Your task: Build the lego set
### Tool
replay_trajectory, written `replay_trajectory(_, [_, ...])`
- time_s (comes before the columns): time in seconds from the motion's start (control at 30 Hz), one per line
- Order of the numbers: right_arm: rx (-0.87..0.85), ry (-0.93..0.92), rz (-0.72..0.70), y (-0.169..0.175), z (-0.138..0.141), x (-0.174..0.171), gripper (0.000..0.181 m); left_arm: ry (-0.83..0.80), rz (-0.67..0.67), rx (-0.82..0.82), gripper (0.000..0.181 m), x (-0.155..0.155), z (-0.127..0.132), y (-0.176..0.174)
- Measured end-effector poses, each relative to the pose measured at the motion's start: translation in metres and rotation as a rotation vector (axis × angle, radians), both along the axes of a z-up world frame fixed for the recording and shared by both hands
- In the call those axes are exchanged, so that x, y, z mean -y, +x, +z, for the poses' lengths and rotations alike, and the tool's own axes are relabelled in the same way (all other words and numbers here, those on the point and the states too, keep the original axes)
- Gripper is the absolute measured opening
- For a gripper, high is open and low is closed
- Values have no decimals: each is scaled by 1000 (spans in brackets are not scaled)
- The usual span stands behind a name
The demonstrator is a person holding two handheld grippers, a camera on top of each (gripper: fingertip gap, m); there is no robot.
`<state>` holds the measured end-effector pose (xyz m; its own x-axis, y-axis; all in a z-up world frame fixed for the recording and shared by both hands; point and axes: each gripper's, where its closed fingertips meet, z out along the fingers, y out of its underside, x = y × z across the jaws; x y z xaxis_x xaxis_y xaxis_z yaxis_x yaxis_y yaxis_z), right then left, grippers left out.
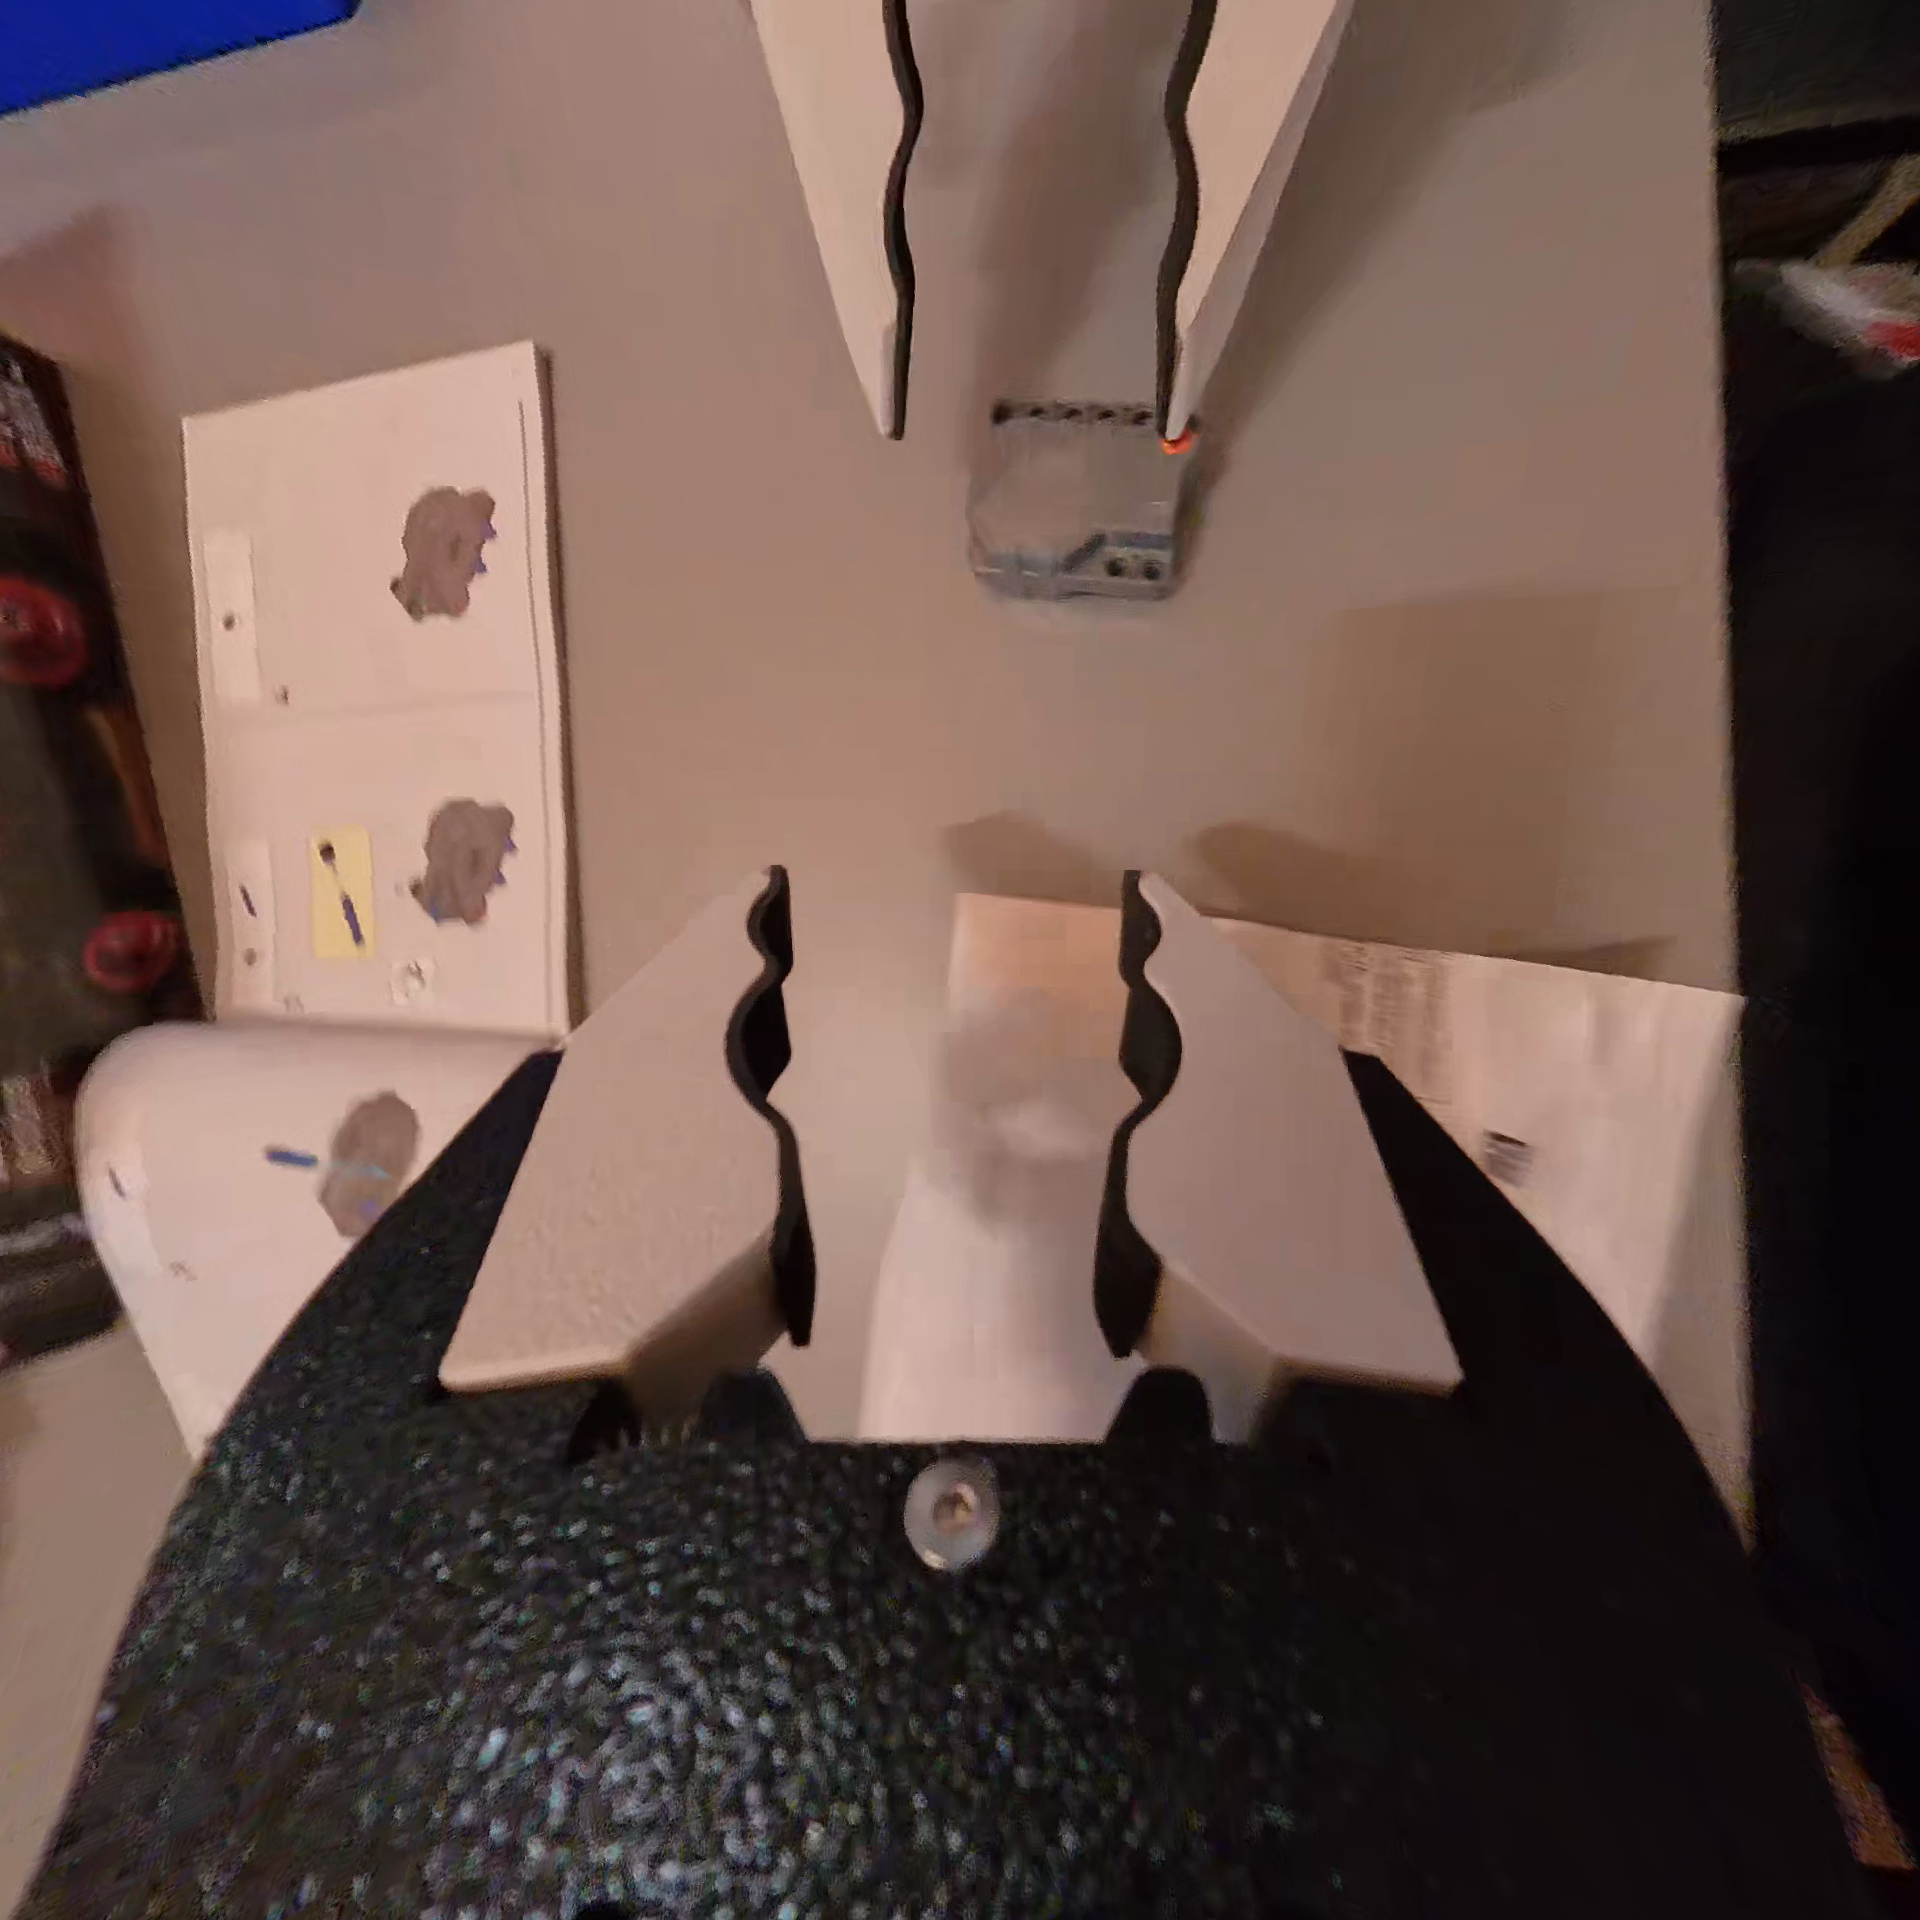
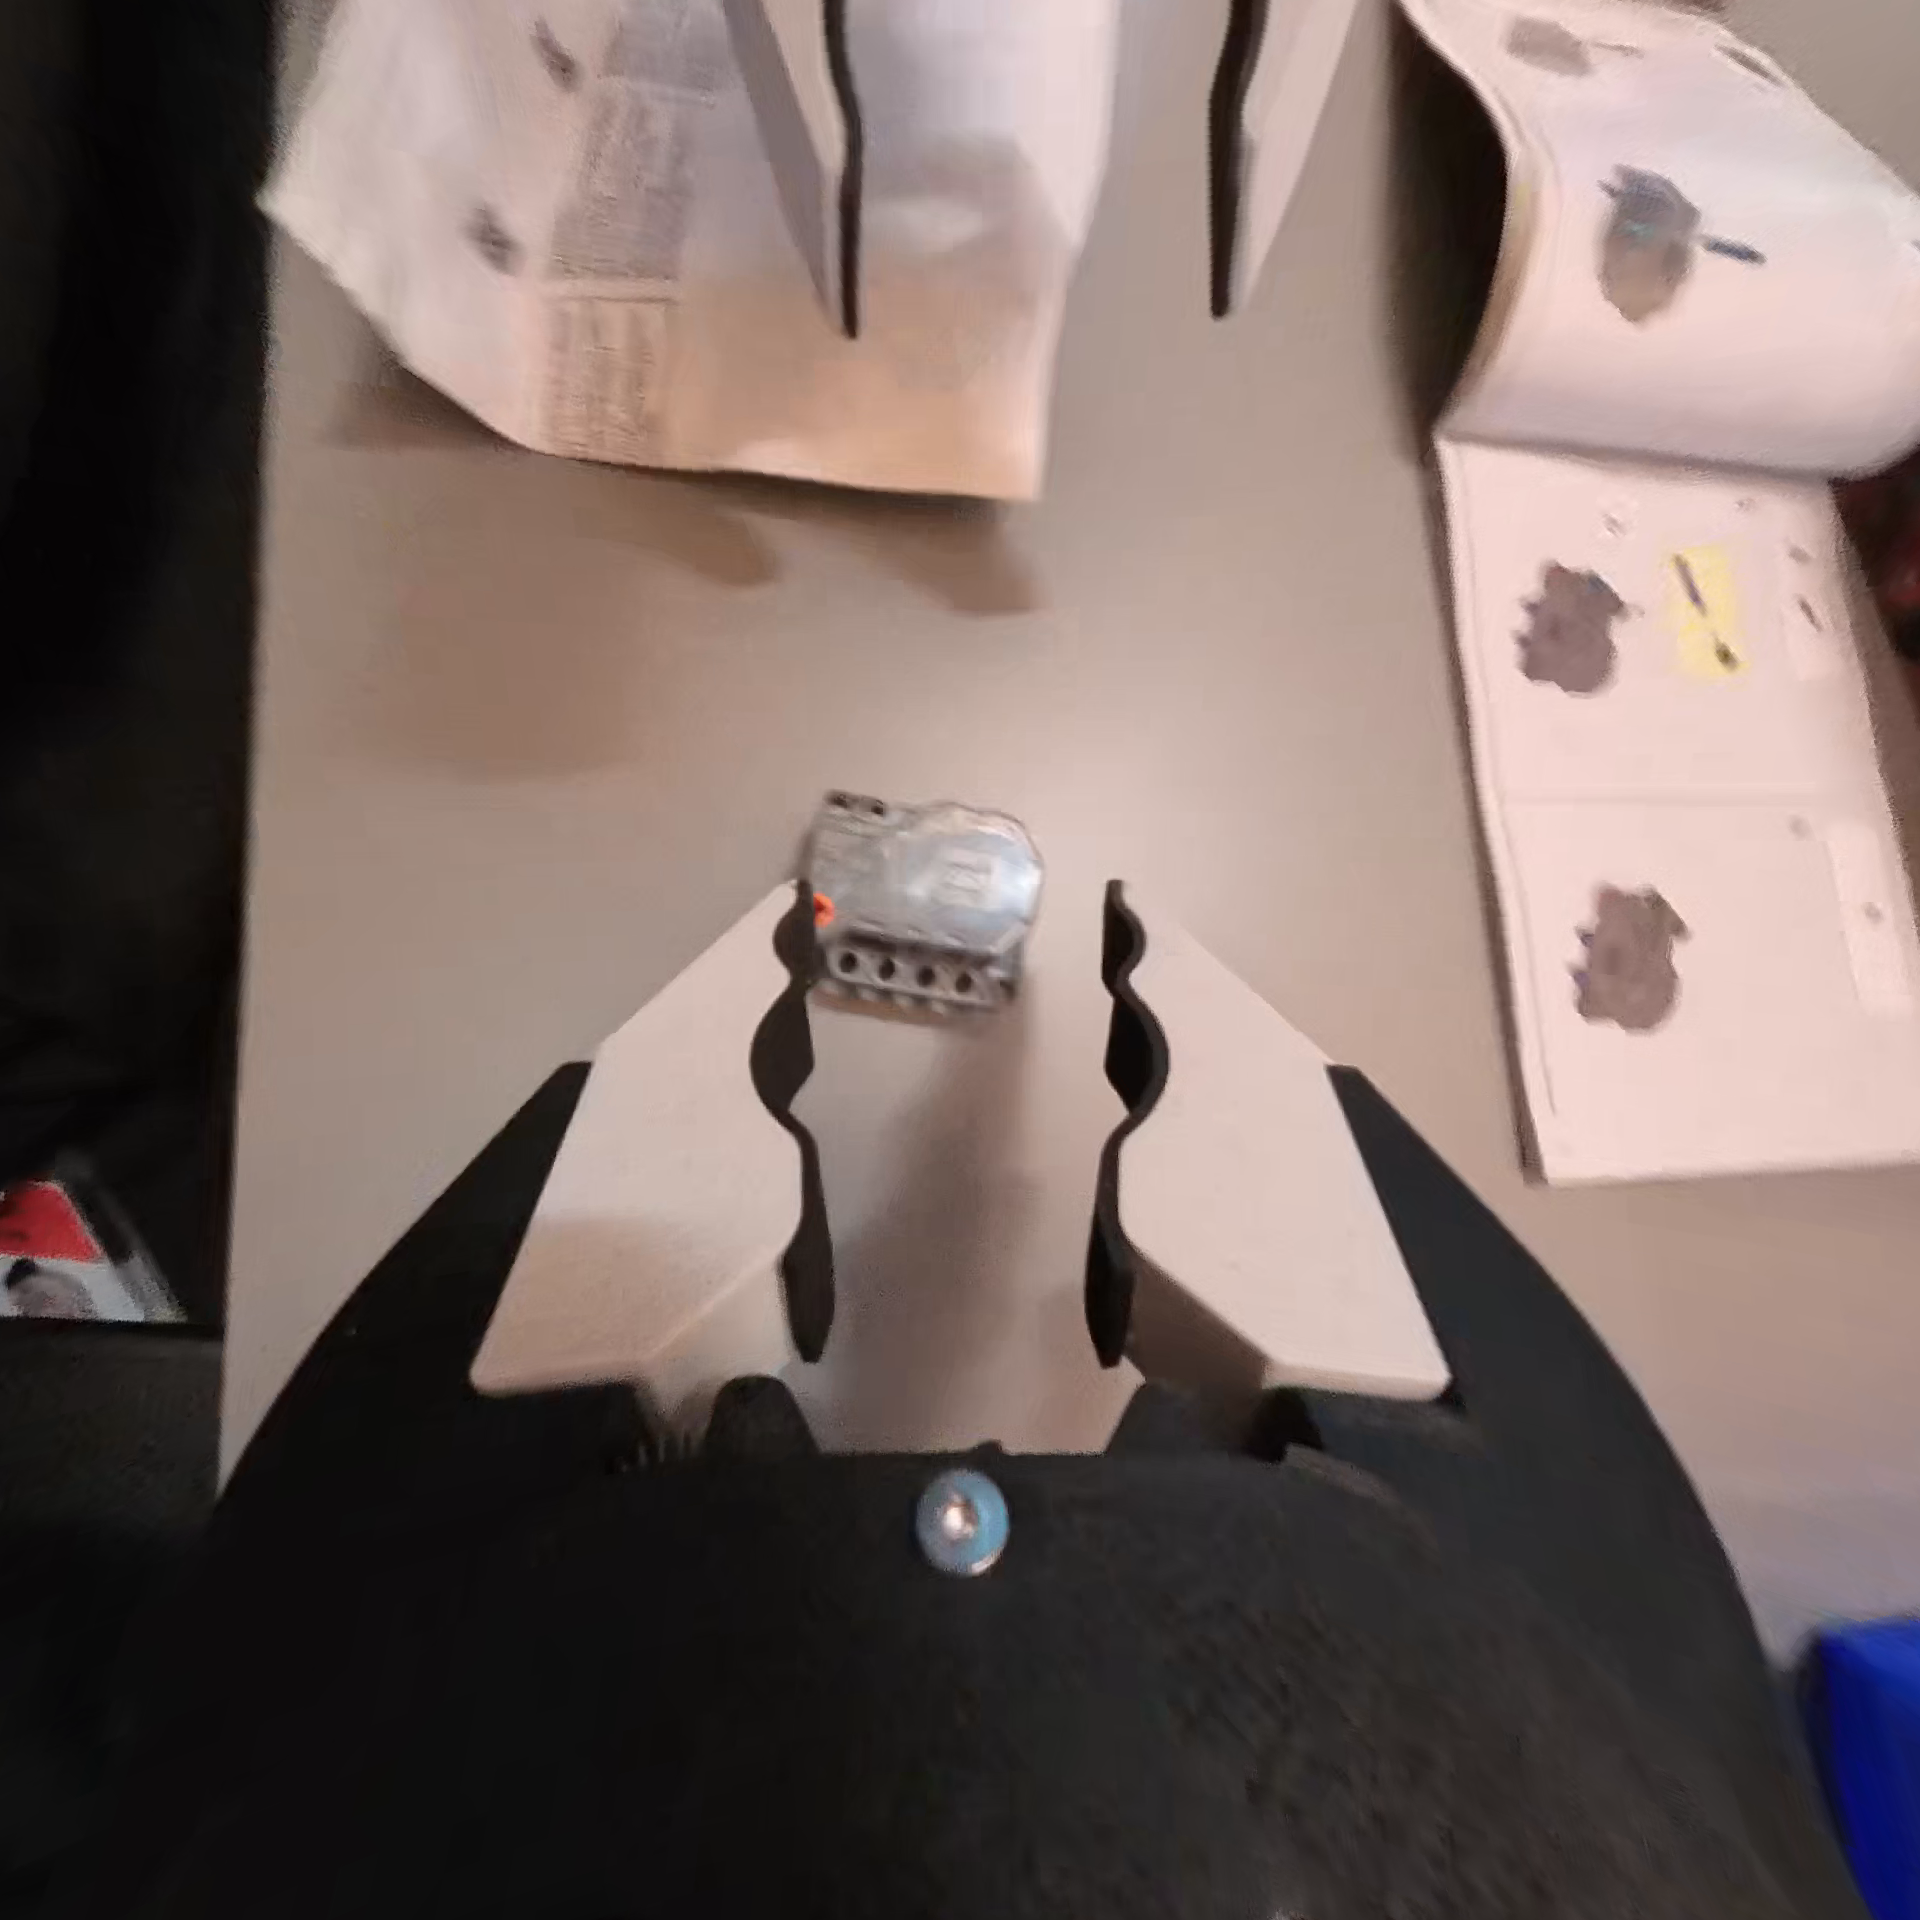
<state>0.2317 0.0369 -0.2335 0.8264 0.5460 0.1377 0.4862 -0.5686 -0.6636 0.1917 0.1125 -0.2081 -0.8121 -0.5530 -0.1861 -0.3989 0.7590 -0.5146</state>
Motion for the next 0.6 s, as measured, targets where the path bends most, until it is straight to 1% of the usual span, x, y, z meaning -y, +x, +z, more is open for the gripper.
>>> replay_trajectory(0.03, [-15, -8, 41, -8, -1, 1, 59, -30, 19, -2, 59, 0, 3, -11])
replay_trajectory(0.1, [10, -69, 75, -12, -14, 5, 64, -77, 60, 1, 57, -6, 6, -28])
replay_trajectory(0.13, [44, -121, 62, -9, -24, 9, 66, -92, 88, 14, 57, -12, 7, -34])
replay_trajectory(0.17, [31, -140, 29, -9, -27, 7, 68, -106, 122, 27, 56, -18, 7, -39])
replay_trajectory(0.23, [-8, -129, -60, -10, -26, -3, 56, -149, 201, 49, 54, -32, 7, -47])
replay_trajectory(0.3, [-26, -110, -169, -12, -28, -12, 56, -233, 266, 78, 51, -39, 7, -52])
replay_trajectory(0.37, [-68, -84, -312, -13, -28, -23, 57, -318, 313, 94, 47, -43, 7, -55])
replay_trajectory(0.43, [-120, -60, -479, -11, -28, -32, 57, -346, 371, 114, 46, -54, 4, -55])
replay_trajectory(0.5, [-186, 14, -666, -5, -25, -46, 57, -370, 410, 134, 44, -63, 4, -55])
replay_trajectory(0.53, [-218, 56, -708, -7, -23, -53, 57, -389, 419, 143, 43, -65, 6, -55])
replay_trajectory(0.6, [-222, 85, -704, -13, -21, -58, 58, -426, 430, 161, 43, -67, 9, -56])
